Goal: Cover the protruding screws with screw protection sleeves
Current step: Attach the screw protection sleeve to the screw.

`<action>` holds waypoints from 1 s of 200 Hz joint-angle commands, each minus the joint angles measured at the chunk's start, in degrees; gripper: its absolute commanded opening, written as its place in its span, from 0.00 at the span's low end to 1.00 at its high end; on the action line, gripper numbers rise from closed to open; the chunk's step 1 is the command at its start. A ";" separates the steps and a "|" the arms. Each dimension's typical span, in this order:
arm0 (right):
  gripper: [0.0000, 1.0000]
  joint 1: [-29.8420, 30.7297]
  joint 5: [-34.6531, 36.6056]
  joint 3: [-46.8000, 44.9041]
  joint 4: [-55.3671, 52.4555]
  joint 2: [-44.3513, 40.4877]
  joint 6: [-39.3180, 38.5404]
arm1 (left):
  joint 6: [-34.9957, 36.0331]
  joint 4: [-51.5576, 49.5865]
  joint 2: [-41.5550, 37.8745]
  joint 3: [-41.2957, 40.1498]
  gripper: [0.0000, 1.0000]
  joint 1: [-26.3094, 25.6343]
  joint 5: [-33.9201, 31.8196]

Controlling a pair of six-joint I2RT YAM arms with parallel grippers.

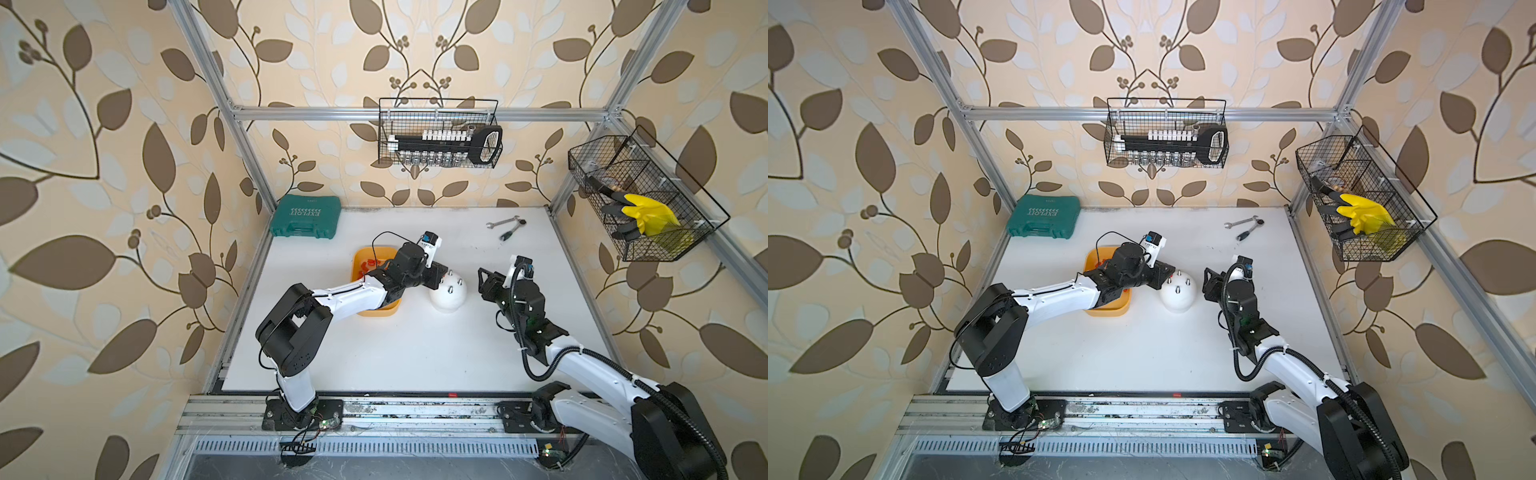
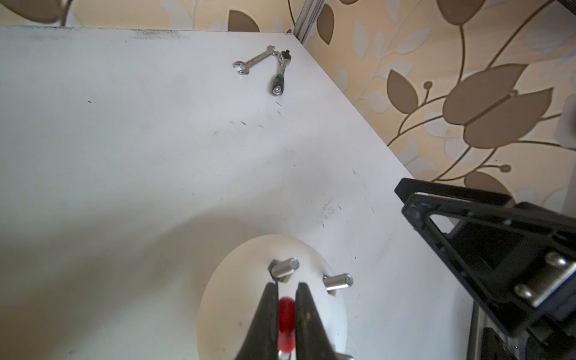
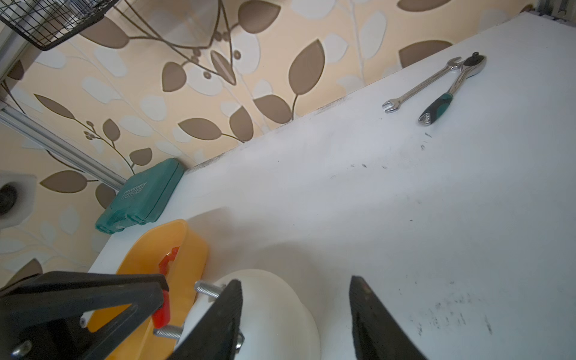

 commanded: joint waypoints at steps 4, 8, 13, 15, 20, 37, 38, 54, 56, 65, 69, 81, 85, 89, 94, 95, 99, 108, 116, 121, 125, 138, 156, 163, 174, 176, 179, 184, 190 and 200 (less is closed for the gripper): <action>0.57 0.30 0.93 0.46 -0.34 0.33 0.14 | 1.27 0.42 -2.58 0.12 0.13 -0.54 -0.72; 0.57 0.30 0.94 0.46 -0.34 0.32 0.12 | 1.26 0.27 -2.66 0.14 0.13 -0.54 -0.76; 0.57 0.30 0.88 0.34 -0.34 0.36 0.19 | 1.28 0.08 -2.75 0.15 0.13 -0.50 -0.80; 0.57 0.27 0.86 0.40 -0.28 0.32 0.23 | 1.29 0.05 -2.80 0.16 0.13 -0.52 -0.84; 0.57 0.30 0.78 0.31 -0.24 0.40 0.27 | 1.34 0.04 -2.92 0.02 0.13 -0.55 -0.91; 0.57 0.26 0.76 0.43 -0.19 0.40 0.27 | 1.30 -0.04 -3.19 -0.07 0.13 -0.51 -1.00; 0.57 0.28 0.76 0.46 -0.18 0.44 0.27 | 1.30 -0.04 -3.24 -0.07 0.13 -0.55 -1.00; 0.57 0.30 0.75 0.57 -0.32 0.55 0.27 | 1.32 0.13 -3.47 -0.15 0.13 -0.60 -0.84; 0.57 0.30 0.74 0.52 -0.34 0.57 0.25 | 1.31 0.09 -3.46 -0.11 0.13 -0.61 -0.83; 0.57 0.30 0.76 0.54 -0.34 0.56 0.27 | 1.32 -0.21 -3.41 0.10 0.13 -0.60 -0.86; 0.57 0.30 0.72 0.52 -0.32 0.56 0.23 | 1.43 -0.30 -3.37 0.19 0.12 -0.66 -0.74; 0.57 0.29 0.76 0.56 -0.35 0.56 0.25 | 1.34 -0.23 -3.54 0.12 0.13 -0.58 -0.61; 0.57 0.29 0.76 0.65 -0.46 0.62 0.27 | 1.31 -0.15 -3.62 0.05 0.13 -0.66 -0.61; 0.57 0.27 0.78 0.62 -0.47 0.61 0.28 | 1.37 -0.13 -3.72 0.02 0.13 -0.69 -0.52; 0.57 0.30 0.76 0.64 -0.49 0.59 0.23 | 1.39 -0.20 -3.72 0.02 0.13 -0.67 -0.55; 0.57 0.25 0.76 0.61 -0.50 0.63 0.21 | 1.39 -0.25 -3.72 0.02 0.13 -0.67 -0.60; 0.57 0.29 0.76 0.65 -0.51 0.58 0.26 | 1.43 -0.41 -3.78 0.02 0.13 -0.67 -0.78; 0.57 0.28 0.75 0.66 -0.48 0.58 0.23 | 1.46 -0.66 -3.90 0.13 0.13 -0.67 -0.96; 0.57 0.30 0.75 0.58 -0.50 0.63 0.25 | 1.72 -0.66 -3.98 0.02 0.13 -0.67 -0.92; 0.57 0.29 0.76 0.63 -0.47 0.66 0.28 | 1.74 -0.66 -4.05 -0.06 0.13 -0.71 -1.10; 0.57 0.25 0.76 0.62 -0.44 0.59 0.23 | 1.76 -0.66 -4.02 -0.07 0.13 -0.69 -1.13; 0.57 0.29 0.70 0.65 -0.47 0.69 0.27 | 1.93 -0.75 -3.83 -0.07 0.13 -0.70 -1.37; 0.57 0.30 0.73 0.71 -0.57 0.66 0.19 | 1.85 -0.41 -3.41 -0.15 0.13 -0.81 -0.96; 0.57 0.25 0.76 0.69 -0.60 0.61 0.14 | 1.62 -0.27 -3.09 -0.15 0.13 -0.78 -0.92; 0.57 0.29 0.76 0.72 -0.68 0.66 0.17 | 1.48 -0.01 -2.55 -0.15 0.13 -0.76 -0.58; 0.57 0.23 0.76 0.74 -0.60 0.59 0.14 | 1.48 0.03 -2.50 -0.15 0.13 -0.78 -0.56; 0.57 0.27 0.76 0.72 -0.61 0.63 0.14 | 1.52 0.04 -2.31 -0.09 0.13 -0.80 -0.56; 0.57 0.26 0.76 0.74 -0.59 0.66 0.18 | 1.44 0.04 -2.24 -0.08 0.13 -0.83 -0.56; 0.57 0.27 0.76 0.70 -0.54 0.65 0.11 | 1.40 0.04 -2.15 -0.14 0.13 -0.77 -0.73; 0.57 0.30 0.76 0.67 -0.61 0.55 0.10 | 1.48 0.28 -2.09 -0.36 0.13 -0.85 -0.93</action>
